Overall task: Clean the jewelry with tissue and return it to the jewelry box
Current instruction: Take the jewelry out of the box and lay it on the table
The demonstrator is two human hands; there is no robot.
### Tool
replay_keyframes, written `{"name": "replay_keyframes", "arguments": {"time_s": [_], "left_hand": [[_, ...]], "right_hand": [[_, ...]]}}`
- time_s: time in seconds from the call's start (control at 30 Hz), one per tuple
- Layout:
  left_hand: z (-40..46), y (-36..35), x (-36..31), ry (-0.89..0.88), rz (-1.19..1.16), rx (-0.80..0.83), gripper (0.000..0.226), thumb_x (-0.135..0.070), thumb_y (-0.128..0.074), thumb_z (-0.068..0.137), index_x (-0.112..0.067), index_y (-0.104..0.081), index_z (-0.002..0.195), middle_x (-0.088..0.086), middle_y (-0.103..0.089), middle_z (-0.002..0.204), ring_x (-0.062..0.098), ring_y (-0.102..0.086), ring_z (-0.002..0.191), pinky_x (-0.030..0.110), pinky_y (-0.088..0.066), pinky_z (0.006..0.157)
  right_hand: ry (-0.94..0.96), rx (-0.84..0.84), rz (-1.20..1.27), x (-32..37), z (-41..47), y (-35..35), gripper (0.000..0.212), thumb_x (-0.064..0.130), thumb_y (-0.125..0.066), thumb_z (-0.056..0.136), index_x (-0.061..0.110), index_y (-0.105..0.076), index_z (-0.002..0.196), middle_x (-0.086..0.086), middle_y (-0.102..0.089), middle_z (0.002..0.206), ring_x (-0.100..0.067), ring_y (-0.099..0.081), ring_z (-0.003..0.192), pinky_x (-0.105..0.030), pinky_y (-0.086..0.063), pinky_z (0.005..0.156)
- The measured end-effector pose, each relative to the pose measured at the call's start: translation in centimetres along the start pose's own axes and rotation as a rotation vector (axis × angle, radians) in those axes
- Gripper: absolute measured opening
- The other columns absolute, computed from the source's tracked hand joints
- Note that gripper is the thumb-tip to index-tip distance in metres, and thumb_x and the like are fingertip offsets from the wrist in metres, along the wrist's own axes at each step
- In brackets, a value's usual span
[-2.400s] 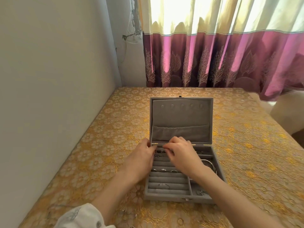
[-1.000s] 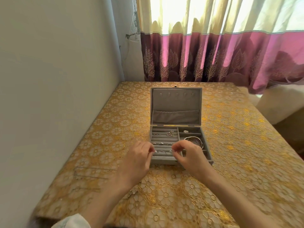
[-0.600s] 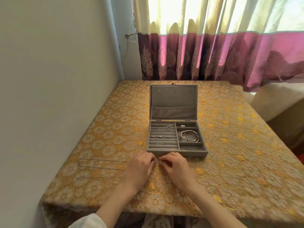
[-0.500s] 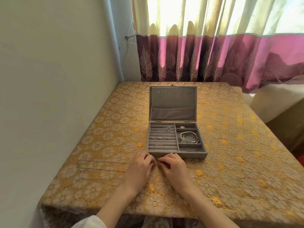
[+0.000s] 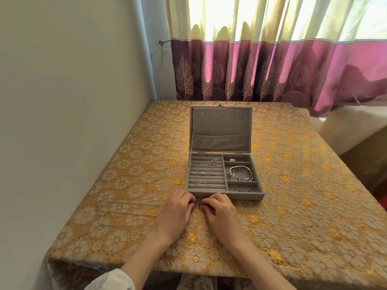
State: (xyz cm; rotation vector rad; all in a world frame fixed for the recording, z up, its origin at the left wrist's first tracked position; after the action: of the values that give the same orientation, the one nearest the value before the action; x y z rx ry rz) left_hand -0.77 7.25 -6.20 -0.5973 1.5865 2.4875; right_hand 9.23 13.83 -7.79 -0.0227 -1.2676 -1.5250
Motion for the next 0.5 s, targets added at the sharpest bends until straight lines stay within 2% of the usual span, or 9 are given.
{"name": "replay_keyframes", "arguments": {"time_s": [0.17,0.33,0.5], "left_hand": [[-0.01,-0.05,-0.1,0.015,0.006,-0.006,0.01,-0.015,-0.053,0.092,-0.013,-0.062,0.097,-0.003,-0.055,0.098,0.009,-0.046,0.098,0.019,-0.037,0.091],[0.27,0.07,0.02,0.033,-0.012,-0.017,0.01,-0.015,-0.052,0.092,-0.013,-0.062,0.097,-0.004,-0.055,0.099,0.008,-0.046,0.097,0.018,-0.039,0.089],[0.49,0.15,0.31,0.046,-0.021,-0.009,0.009,-0.009,-0.053,0.091,-0.011,-0.062,0.094,-0.001,-0.056,0.097,0.011,-0.048,0.096,0.018,-0.039,0.088]], "right_hand": [[-0.015,-0.017,-0.03,0.16,0.02,-0.02,0.01,0.011,-0.067,0.08,0.013,-0.071,0.09,0.002,-0.065,0.086,-0.013,-0.056,0.083,-0.024,-0.049,0.072],[0.005,-0.04,-0.072,0.39,0.2,0.0,0.009,0.009,-0.071,0.075,0.014,-0.071,0.083,0.001,-0.065,0.079,-0.016,-0.059,0.075,-0.028,-0.053,0.061],[0.013,-0.045,-0.136,0.63,0.46,-0.13,0.004,0.018,-0.069,0.072,0.021,-0.07,0.075,0.006,-0.061,0.072,-0.014,-0.058,0.068,-0.023,-0.047,0.049]]}}
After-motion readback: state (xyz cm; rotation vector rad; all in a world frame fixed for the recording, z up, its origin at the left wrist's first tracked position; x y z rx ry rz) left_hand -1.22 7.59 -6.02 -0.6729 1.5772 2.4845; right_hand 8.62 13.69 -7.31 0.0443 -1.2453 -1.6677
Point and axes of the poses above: each hand's wrist, its own z-axis towards the middle knuckle, its own y-axis out of the back of the hand, x = y × z, the point moved 7 cm from there along z, towards the middle knuckle
